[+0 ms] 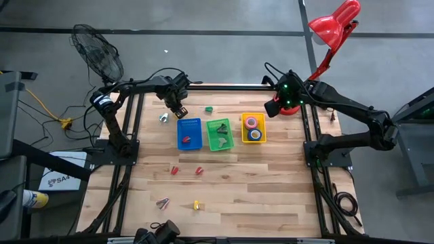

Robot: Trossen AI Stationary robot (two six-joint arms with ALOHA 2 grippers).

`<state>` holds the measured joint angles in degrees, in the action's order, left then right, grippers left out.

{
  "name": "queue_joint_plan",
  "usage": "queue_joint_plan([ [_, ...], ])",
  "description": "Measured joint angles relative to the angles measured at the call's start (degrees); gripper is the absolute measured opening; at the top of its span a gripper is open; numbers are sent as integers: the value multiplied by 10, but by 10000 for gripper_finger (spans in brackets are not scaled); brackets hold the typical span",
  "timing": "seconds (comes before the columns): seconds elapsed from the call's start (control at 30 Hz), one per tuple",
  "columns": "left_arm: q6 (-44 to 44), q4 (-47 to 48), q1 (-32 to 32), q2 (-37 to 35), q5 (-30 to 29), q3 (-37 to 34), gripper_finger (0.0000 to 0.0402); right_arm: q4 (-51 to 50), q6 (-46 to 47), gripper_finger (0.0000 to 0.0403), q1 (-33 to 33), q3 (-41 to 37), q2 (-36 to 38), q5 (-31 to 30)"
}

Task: Pick and place Stapler, Stapler remover, tape
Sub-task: Put the yellow tape into the yellow bin

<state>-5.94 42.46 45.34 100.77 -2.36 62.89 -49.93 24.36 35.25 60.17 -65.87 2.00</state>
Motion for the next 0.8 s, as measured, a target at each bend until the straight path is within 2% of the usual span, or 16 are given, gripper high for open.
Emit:
queue_joint_plan([
  [0.63, -27, -8, 0, -2, 3, 1, 39, 0, 0, 227, 0, 0, 0, 0],
  [0.8, -35, -3, 0, -3, 1, 26, 39, 2, -4, 227, 0, 0, 0, 1],
])
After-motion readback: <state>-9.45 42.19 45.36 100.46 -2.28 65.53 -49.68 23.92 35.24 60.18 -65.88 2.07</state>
